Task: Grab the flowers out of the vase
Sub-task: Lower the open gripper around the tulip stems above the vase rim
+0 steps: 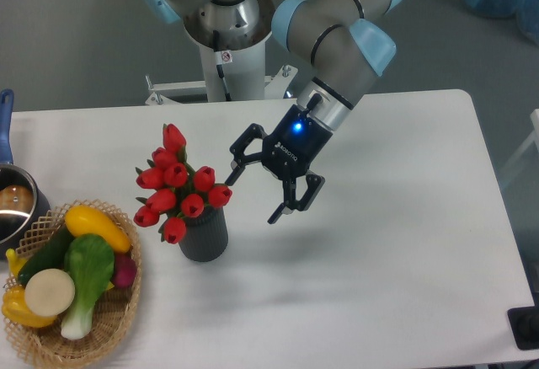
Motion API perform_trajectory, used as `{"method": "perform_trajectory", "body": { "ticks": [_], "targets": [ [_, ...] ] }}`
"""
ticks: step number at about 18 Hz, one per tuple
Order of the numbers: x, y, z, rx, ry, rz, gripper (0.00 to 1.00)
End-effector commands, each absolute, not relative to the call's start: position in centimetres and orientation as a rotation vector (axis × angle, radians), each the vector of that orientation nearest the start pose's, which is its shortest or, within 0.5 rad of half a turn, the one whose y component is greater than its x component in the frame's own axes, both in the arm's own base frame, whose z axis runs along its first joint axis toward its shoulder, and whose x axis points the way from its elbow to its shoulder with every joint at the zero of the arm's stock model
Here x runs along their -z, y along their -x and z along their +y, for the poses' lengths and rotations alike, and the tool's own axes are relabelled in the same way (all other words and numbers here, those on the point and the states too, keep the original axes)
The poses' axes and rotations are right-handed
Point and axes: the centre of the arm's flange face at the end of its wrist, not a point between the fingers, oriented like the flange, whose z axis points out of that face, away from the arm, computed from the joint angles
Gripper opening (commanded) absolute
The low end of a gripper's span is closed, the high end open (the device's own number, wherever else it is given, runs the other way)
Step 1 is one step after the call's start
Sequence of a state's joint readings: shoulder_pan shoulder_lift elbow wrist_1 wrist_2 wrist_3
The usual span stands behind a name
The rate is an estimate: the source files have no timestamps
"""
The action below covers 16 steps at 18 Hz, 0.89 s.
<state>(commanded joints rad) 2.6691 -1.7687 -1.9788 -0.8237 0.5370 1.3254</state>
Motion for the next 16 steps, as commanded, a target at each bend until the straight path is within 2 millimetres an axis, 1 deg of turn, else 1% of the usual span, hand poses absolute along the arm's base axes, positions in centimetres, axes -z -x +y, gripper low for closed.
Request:
{"method": "perform_trajectory", "body": {
  "ticks": [3,5,10,14,15,16],
  "targets": [
    [-31.1,34.4,42.3,0.330,2.050,0.302,1.00],
    [-31.2,33.6,42.5,0.354,2.014,0.300,1.00],
    [-31.6,31.3,44.1,0.402,1.960,0.342,1.00],
    [-31.3,30.3,44.8,0.419,1.956,0.367,0.99],
    [-31.2,30.3,44.9,0.420,1.946,0.371,0.95],
    [-31.3,30.2,45.0,0.427,1.929,0.373,0.86]
  ]
}}
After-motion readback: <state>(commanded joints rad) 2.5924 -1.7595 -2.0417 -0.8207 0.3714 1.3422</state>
